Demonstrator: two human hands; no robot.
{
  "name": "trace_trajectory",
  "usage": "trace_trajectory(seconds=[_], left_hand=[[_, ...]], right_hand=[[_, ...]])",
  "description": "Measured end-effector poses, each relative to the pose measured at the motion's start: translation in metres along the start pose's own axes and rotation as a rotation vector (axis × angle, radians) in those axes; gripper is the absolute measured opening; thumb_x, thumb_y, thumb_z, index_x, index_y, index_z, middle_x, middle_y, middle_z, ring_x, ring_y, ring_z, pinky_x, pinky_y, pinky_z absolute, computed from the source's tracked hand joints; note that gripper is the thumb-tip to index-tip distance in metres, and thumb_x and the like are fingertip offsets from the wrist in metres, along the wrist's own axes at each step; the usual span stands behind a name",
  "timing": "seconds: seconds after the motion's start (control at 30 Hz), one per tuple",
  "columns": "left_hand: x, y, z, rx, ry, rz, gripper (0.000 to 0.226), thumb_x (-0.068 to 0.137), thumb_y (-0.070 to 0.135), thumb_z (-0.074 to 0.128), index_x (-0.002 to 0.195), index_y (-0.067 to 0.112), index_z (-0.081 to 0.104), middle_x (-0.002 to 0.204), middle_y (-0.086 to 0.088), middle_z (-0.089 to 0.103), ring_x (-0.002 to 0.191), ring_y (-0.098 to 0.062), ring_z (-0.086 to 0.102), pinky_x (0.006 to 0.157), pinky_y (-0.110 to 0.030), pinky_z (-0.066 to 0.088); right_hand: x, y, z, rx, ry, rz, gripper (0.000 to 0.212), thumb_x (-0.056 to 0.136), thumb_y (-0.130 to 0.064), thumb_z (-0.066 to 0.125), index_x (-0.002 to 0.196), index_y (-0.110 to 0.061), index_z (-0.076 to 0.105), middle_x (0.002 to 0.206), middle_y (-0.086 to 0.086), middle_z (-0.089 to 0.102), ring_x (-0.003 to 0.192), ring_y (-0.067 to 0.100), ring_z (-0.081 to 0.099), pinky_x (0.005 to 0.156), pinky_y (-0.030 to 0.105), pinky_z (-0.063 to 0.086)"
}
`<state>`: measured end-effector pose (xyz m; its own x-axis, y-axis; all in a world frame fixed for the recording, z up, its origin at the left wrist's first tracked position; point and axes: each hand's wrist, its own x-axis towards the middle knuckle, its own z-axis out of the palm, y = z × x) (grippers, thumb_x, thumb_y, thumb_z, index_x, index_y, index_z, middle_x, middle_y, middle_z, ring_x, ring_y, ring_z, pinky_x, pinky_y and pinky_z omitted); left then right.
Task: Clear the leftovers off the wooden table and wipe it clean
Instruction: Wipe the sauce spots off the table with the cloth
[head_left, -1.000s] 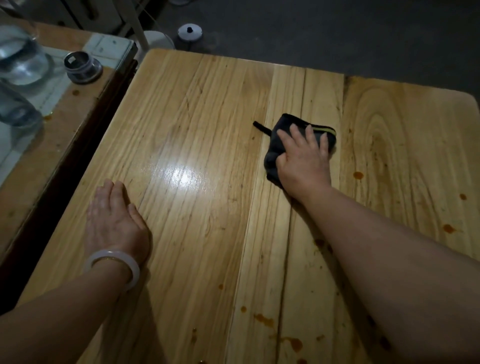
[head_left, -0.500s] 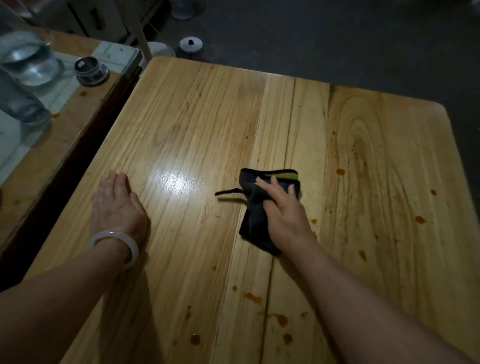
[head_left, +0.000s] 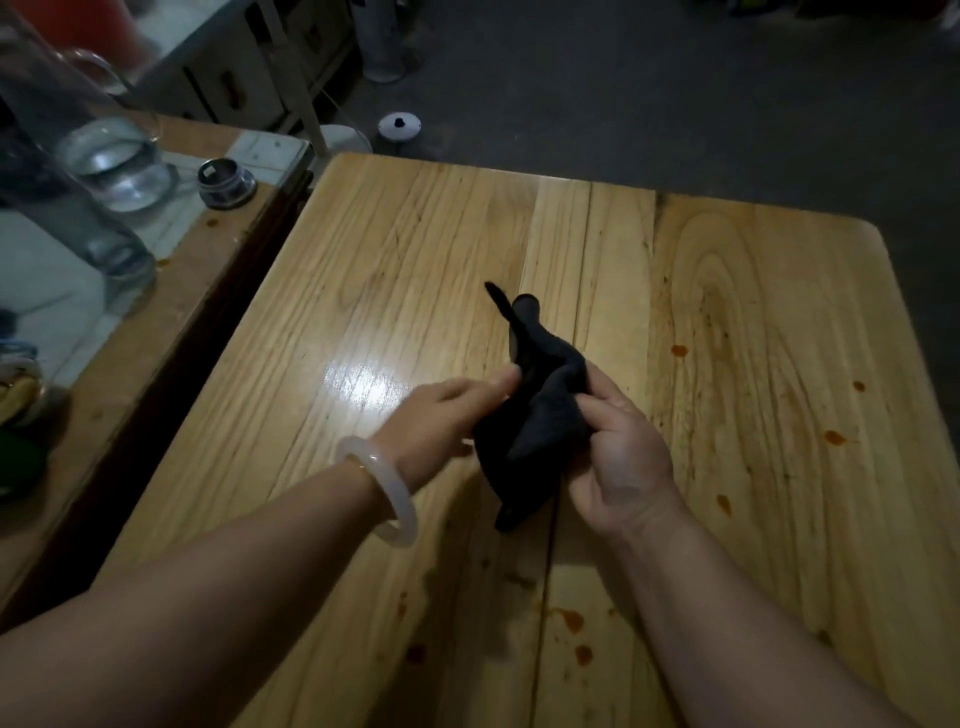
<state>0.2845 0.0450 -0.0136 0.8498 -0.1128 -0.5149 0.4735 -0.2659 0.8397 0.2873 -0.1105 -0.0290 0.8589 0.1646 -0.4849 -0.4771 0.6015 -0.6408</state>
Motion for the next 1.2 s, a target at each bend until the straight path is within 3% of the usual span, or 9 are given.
trace_trajectory(seconds=[0.2, 0.3, 0.5, 0.63, 0.77, 0.9, 1.03, 1.13, 1.2], left_hand=[[-0.009, 0.015, 0.028, 0.082, 0.172, 0.008, 0.041, 0.067, 0.036, 0.082, 0.097, 0.016, 0.062, 0.092, 0.000, 0.070, 0.085, -0.014, 0.068, 0.077, -0.033, 0.058], [-0.014, 0.015, 0.036, 0.092, 0.230, 0.039, 0.044, 0.064, 0.034, 0.085, 0.094, 0.015, 0.060, 0.088, 0.000, 0.069, 0.082, -0.015, 0.068, 0.073, -0.033, 0.058], [-0.020, 0.012, 0.027, -0.349, 0.186, -0.030, 0.033, 0.066, 0.024, 0.078, 0.090, 0.005, 0.067, 0.081, -0.008, 0.073, 0.080, -0.024, 0.071, 0.068, -0.030, 0.059], [-0.010, -0.003, 0.009, -0.543, 0.448, -0.231, 0.022, 0.081, 0.022, 0.073, 0.091, 0.004, 0.065, 0.093, -0.015, 0.070, 0.075, -0.024, 0.069, 0.070, -0.034, 0.059], [-0.010, -0.007, 0.006, -0.162, 0.689, -0.312, 0.054, 0.081, 0.024, 0.073, 0.128, 0.011, 0.051, 0.126, -0.009, 0.055, 0.106, -0.024, 0.056, 0.092, -0.031, 0.040], [-0.017, 0.015, 0.020, -0.414, 0.335, -0.153, 0.043, 0.077, 0.053, 0.067, 0.100, 0.016, 0.064, 0.107, -0.003, 0.067, 0.103, -0.022, 0.063, 0.096, -0.042, 0.048], [-0.016, 0.035, 0.029, -0.716, -0.019, -0.186, 0.065, 0.067, 0.052, 0.068, 0.114, 0.008, 0.064, 0.107, -0.009, 0.070, 0.097, -0.025, 0.067, 0.088, -0.043, 0.053], [-0.004, 0.030, 0.040, -0.773, 0.060, -0.207, 0.050, 0.072, 0.027, 0.078, 0.112, 0.001, 0.063, 0.110, -0.017, 0.069, 0.101, -0.031, 0.067, 0.093, -0.043, 0.051], [0.009, 0.022, 0.043, -0.631, 0.222, -0.285, 0.047, 0.063, 0.027, 0.084, 0.100, 0.003, 0.065, 0.101, -0.017, 0.071, 0.096, -0.034, 0.067, 0.093, -0.046, 0.051]], right_hand=[[-0.015, -0.010, 0.010, 0.059, -0.056, 0.063, 0.036, 0.092, -0.029, 0.053, 0.117, -0.007, 0.067, 0.114, 0.015, 0.071, 0.107, 0.027, 0.068, 0.085, 0.034, 0.057], [-0.015, -0.007, 0.013, -0.118, 0.063, 0.007, 0.027, 0.088, -0.011, 0.065, 0.115, -0.005, 0.065, 0.105, 0.017, 0.073, 0.093, 0.027, 0.072, 0.072, 0.032, 0.059], [-0.012, -0.020, 0.011, 0.068, 0.253, -0.003, 0.016, 0.093, -0.002, 0.052, 0.094, -0.006, 0.067, 0.086, 0.010, 0.075, 0.085, 0.025, 0.071, 0.072, 0.035, 0.059], [-0.013, -0.030, 0.009, 0.146, 0.317, -0.027, 0.016, 0.093, -0.002, 0.052, 0.092, -0.010, 0.066, 0.089, 0.009, 0.076, 0.095, 0.028, 0.069, 0.079, 0.038, 0.057], [-0.017, -0.033, 0.010, 0.206, 0.228, -0.033, 0.022, 0.094, -0.003, 0.047, 0.096, -0.012, 0.067, 0.109, 0.015, 0.071, 0.107, 0.033, 0.065, 0.089, 0.044, 0.054], [-0.020, -0.028, 0.017, 0.260, 0.076, 0.045, 0.037, 0.092, -0.007, 0.042, 0.123, -0.013, 0.062, 0.123, 0.018, 0.065, 0.112, 0.037, 0.062, 0.095, 0.052, 0.049], [-0.026, -0.024, 0.022, 0.303, 0.044, 0.173, 0.054, 0.077, -0.013, 0.053, 0.130, -0.006, 0.057, 0.119, 0.023, 0.065, 0.100, 0.039, 0.066, 0.072, 0.046, 0.058], [-0.025, -0.024, 0.019, 0.125, 0.223, 0.121, 0.043, 0.082, -0.006, 0.055, 0.125, -0.008, 0.061, 0.111, 0.016, 0.069, 0.098, 0.032, 0.067, 0.074, 0.042, 0.057], [-0.023, -0.023, 0.015, -0.354, 0.414, -0.088, 0.043, 0.089, -0.005, 0.056, 0.129, -0.022, 0.056, 0.118, 0.002, 0.065, 0.104, 0.017, 0.063, 0.080, 0.030, 0.055]])
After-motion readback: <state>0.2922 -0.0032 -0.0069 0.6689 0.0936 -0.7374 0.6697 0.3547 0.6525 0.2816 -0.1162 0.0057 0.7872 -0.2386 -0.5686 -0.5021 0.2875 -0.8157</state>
